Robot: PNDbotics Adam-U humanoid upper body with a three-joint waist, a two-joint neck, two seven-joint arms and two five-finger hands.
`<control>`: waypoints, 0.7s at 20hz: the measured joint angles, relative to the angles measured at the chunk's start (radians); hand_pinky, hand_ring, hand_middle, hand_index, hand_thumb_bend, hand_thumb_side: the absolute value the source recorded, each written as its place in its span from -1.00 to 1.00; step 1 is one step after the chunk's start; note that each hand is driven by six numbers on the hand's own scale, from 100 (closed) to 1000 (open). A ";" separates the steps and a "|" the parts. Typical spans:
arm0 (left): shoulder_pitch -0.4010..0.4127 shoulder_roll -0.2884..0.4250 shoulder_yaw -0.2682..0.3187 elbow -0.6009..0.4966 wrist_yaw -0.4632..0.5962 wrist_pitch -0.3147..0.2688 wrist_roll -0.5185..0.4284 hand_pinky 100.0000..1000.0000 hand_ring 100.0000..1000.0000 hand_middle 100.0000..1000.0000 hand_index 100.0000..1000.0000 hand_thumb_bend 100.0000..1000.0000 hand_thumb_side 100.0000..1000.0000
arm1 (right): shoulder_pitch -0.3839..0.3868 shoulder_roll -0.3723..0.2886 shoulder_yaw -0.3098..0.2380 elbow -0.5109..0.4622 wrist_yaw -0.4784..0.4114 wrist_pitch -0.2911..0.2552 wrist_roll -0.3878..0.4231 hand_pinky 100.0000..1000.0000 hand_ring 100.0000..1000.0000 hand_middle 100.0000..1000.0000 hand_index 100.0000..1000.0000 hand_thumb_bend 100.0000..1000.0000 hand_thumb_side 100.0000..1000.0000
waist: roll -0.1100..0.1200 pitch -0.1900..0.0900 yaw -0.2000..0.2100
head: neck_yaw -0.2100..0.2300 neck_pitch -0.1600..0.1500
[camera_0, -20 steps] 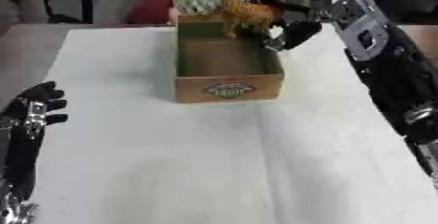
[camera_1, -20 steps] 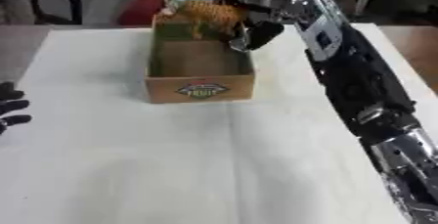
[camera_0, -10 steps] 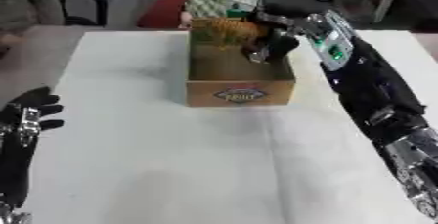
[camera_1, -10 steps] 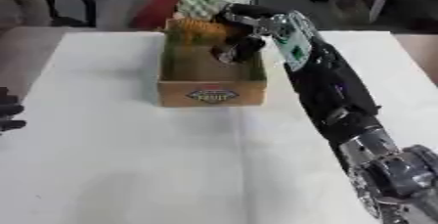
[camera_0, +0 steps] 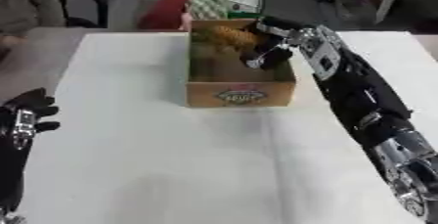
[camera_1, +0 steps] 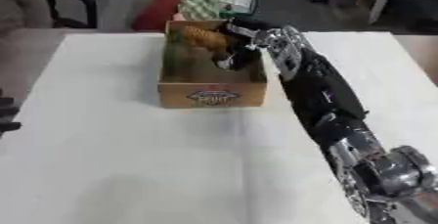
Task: Pick up objects on the table and place them in the box.
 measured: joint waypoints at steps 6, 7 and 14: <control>0.000 0.000 0.000 0.000 0.000 0.001 -0.001 0.29 0.41 0.29 0.56 -1.00 0.59 | 0.007 0.005 -0.010 0.035 0.043 0.029 -0.036 -0.07 -0.25 -0.40 -0.02 -1.00 -0.67 | 0.002 0.000 -0.001 | -0.004 0.000; 0.000 0.000 0.000 0.000 0.000 0.001 -0.002 0.29 0.41 0.29 0.56 -1.00 0.59 | 0.010 0.005 -0.010 0.038 0.048 0.030 -0.040 -0.05 -0.22 -0.35 0.02 -1.00 -0.66 | 0.002 0.000 -0.001 | -0.005 0.000; 0.000 0.000 0.000 0.000 0.000 0.002 -0.007 0.29 0.40 0.29 0.56 -1.00 0.60 | 0.019 0.006 -0.004 0.042 0.093 0.023 -0.055 0.09 0.03 0.00 0.28 -1.00 -0.58 | 0.007 0.000 -0.007 | -0.007 0.001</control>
